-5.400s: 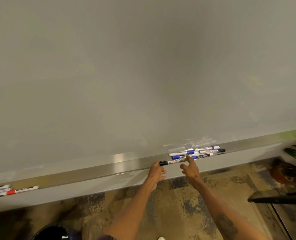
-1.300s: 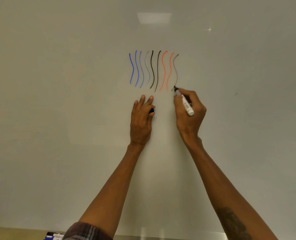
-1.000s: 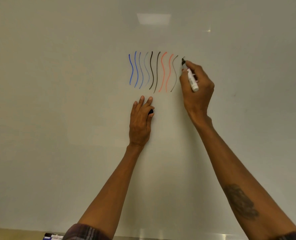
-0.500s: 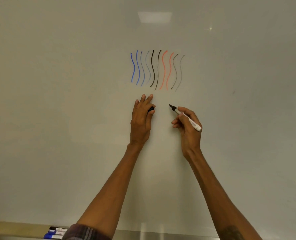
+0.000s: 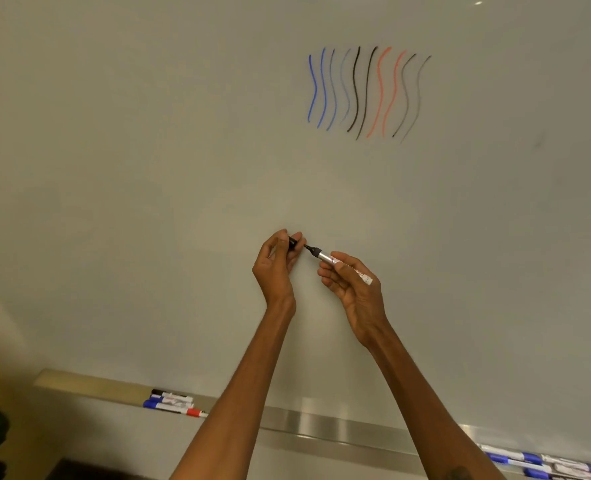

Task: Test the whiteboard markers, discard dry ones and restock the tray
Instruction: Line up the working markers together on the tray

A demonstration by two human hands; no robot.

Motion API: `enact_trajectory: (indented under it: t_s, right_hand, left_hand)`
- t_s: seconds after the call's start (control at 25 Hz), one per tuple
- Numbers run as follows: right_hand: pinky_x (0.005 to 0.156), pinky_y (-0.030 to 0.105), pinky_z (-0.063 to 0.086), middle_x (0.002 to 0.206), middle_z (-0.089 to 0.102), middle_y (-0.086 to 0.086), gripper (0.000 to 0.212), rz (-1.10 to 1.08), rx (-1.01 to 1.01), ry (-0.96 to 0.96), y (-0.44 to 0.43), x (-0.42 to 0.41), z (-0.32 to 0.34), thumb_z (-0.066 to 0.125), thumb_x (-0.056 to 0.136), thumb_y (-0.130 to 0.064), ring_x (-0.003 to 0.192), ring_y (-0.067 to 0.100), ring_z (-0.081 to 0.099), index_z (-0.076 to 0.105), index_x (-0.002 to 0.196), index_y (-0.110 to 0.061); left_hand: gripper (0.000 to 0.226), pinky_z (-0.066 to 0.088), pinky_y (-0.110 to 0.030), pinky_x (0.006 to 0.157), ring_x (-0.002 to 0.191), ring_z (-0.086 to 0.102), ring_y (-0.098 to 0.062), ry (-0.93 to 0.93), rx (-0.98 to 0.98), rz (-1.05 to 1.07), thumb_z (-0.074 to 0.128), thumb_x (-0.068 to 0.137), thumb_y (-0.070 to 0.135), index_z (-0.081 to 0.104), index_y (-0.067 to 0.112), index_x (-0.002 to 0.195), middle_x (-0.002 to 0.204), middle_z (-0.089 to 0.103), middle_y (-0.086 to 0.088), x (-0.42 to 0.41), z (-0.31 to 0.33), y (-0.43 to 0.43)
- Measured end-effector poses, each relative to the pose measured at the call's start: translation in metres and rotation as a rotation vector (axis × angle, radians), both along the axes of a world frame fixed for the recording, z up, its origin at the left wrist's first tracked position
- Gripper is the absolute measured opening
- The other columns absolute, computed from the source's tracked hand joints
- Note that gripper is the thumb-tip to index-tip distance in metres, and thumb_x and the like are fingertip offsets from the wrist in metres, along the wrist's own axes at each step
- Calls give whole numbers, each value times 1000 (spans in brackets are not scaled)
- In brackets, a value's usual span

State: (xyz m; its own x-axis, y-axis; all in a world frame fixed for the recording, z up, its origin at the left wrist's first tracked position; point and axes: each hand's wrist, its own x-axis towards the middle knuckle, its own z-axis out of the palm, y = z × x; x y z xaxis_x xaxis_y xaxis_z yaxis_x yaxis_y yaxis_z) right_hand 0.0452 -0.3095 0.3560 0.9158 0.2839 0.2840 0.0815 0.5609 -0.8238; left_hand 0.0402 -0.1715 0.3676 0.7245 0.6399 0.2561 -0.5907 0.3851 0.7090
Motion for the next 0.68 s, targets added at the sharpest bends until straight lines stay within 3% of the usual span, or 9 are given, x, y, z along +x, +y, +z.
enact_trajectory:
  t_s: [0.12,0.44,0.68]
  right_hand:
    - [88,36,58,112,71,21,26,4,-39,45,15,-3,-17,60,95,-9,103,38,69,64,118,2]
    - [88,37,59,112,72,19,27,35,-61,67,40,-11,-37,63,92,-10,101,36,70,66,117,-2]
    - [91,38,57,116,70,19,31,62,-83,97,59,-10,-52,62,93,-6,104,35,70,62,123,2]
  left_hand:
    - [35,54,-39,98,103,72,-27,20,-13,-12,60,98,19,61,6,130,110,74,-15,-8,-16,10]
    - [32,55,-39,96,103,72,-26,82,65,14,60,98,20,66,4,125,108,74,-14,-16,-46,28]
    - [30,57,-37,94,102,72,-25,105,12,53,59,98,18,67,3,122,106,75,-12,-21,-64,37]
